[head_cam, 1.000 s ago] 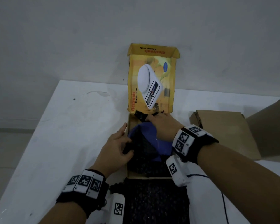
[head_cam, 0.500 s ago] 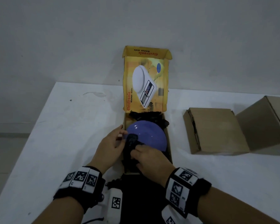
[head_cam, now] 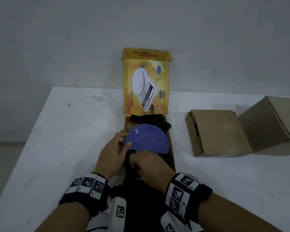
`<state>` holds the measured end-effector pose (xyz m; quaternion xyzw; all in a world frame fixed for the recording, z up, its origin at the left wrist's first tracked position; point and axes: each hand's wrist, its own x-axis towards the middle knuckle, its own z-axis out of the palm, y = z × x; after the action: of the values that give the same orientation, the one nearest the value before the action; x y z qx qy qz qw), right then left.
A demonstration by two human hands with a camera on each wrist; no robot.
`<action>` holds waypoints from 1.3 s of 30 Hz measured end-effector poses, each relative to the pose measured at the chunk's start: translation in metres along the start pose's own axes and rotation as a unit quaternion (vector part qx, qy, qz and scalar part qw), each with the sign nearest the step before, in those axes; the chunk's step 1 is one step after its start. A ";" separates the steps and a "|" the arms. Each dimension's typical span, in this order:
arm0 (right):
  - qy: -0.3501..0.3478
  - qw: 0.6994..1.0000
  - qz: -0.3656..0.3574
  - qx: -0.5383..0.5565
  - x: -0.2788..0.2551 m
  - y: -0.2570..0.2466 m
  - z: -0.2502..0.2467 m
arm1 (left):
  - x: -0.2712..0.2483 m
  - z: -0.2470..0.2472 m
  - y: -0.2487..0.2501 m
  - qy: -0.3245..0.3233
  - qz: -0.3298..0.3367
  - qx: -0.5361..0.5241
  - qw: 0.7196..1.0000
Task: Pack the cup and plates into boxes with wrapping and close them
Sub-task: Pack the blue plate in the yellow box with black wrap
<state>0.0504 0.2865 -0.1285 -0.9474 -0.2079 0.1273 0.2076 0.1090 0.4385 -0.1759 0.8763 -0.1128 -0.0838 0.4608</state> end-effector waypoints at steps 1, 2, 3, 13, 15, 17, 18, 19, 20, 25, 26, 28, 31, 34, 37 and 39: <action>0.006 1.000 0.003 0.004 0.000 0.000 -0.001 | -0.001 0.000 0.000 -0.006 0.000 -0.005 1.000; 0.008 1.000 0.008 0.007 0.000 0.001 -0.002 | -0.001 -0.001 0.000 -0.012 0.003 -0.011 1.000; 0.013 1.000 0.017 0.008 0.000 0.001 -0.001 | -0.002 -0.001 -0.001 -0.017 0.006 -0.014 1.000; -0.068 0.997 0.015 0.018 -0.009 0.001 0.006 | 0.001 0.005 -0.014 -0.022 0.006 0.031 0.999; -0.097 0.995 0.025 0.007 -0.004 0.002 0.006 | 0.000 0.006 -0.012 -0.022 0.001 0.026 0.999; -0.094 0.995 0.031 -0.002 0.001 -0.002 0.001 | 0.001 0.006 -0.009 -0.020 -0.005 0.025 0.999; -0.078 0.996 0.032 0.000 0.001 -0.005 -0.002 | 0.002 0.006 -0.008 -0.022 -0.009 0.023 0.999; -0.057 0.998 0.033 0.004 0.000 -0.008 -0.006 | 0.002 0.006 -0.007 -0.025 -0.012 0.020 0.999; -0.033 0.999 0.037 0.001 -0.002 -0.011 -0.013 | 0.003 0.005 -0.007 -0.028 -0.011 0.016 0.999; -0.109 0.979 0.135 -0.102 -0.020 0.020 -0.049 | 0.003 0.009 -0.011 -0.024 -0.002 0.003 1.000; -0.138 0.974 0.141 -0.111 -0.026 0.027 -0.050 | 0.003 0.011 -0.012 -0.019 -0.001 0.002 1.000; -0.170 0.968 0.141 -0.116 -0.030 0.038 -0.046 | 0.003 0.014 -0.015 -0.014 -0.001 0.004 1.000; -0.152 0.966 0.122 -0.167 -0.030 0.028 -0.036 | 0.003 0.015 -0.016 -0.021 -0.001 0.011 1.000; -0.090 0.958 0.142 -0.233 -0.027 0.019 -0.035 | 0.006 0.015 -0.016 -0.024 0.005 0.013 1.000; -0.114 0.948 0.154 -0.254 -0.024 0.025 -0.034 | 0.005 0.014 -0.016 -0.030 0.003 0.013 0.999; -0.131 0.949 0.154 -0.241 -0.029 0.027 -0.027 | 0.004 0.013 -0.016 -0.027 0.004 0.013 1.000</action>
<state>0.0423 0.2421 -0.1125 -0.9646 -0.1098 0.2267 -0.0782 0.1110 0.4358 -0.1967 0.8792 -0.1303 -0.1040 0.4463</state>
